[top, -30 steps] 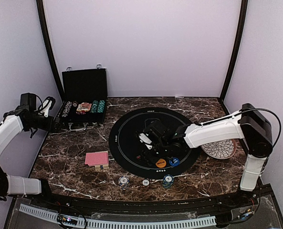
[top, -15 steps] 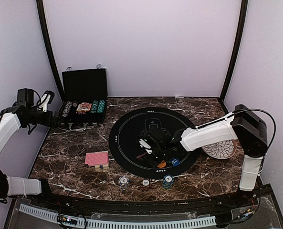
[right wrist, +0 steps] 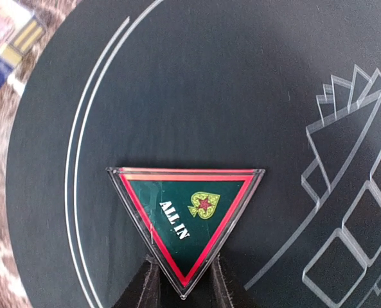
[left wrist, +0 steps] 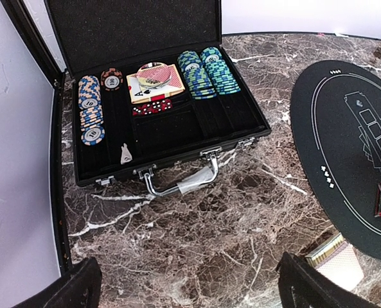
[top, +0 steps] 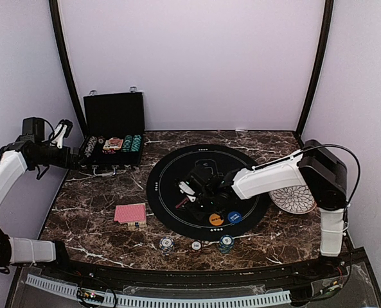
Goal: Distribute texas hold em gaming equipment
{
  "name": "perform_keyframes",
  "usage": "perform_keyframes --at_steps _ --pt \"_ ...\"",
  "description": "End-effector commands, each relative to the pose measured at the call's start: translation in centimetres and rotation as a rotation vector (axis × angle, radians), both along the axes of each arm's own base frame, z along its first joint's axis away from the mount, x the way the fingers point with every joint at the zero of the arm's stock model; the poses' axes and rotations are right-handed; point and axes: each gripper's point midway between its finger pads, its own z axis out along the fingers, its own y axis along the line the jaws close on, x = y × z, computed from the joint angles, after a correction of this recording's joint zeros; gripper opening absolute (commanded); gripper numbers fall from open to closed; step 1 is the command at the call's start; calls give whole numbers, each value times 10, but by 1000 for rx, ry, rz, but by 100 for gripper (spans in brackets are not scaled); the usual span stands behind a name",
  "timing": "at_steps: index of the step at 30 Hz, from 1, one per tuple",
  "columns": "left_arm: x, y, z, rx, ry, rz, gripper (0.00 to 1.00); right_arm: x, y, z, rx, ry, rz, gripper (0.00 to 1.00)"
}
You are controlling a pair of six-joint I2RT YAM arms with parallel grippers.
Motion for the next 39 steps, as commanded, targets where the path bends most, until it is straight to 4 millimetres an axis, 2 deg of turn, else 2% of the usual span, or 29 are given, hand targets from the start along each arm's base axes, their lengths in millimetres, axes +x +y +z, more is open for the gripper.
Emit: perform_keyframes --at_steps 1,7,14,18,22,24,26,29,33,39 --pt "-2 -4 22 -18 -52 -6 99 24 21 -12 12 -11 19 25" --pt "-4 -7 27 -30 -66 -17 99 50 45 -10 52 -18 21 24" --pt "-6 -9 21 -39 -48 -29 99 62 76 -6 120 1 45 22" --pt "-5 -9 20 -44 -42 -24 99 70 84 -1 147 -6 43 22" --pt "-4 -9 20 -46 -40 -23 99 75 86 12 162 -21 42 28" --pt "-4 -9 19 -39 -41 -25 99 75 78 29 168 -42 31 41" --pt "-4 -8 19 -36 -43 -24 99 73 62 46 176 -62 2 54" --pt "-3 -10 20 -50 -41 -28 99 62 28 64 178 -87 -50 66" --pt "-3 -14 21 -56 -43 -48 99 35 -17 70 152 -65 -95 71" --pt "-2 -13 20 -44 -40 -52 99 -11 -69 52 93 27 -109 69"
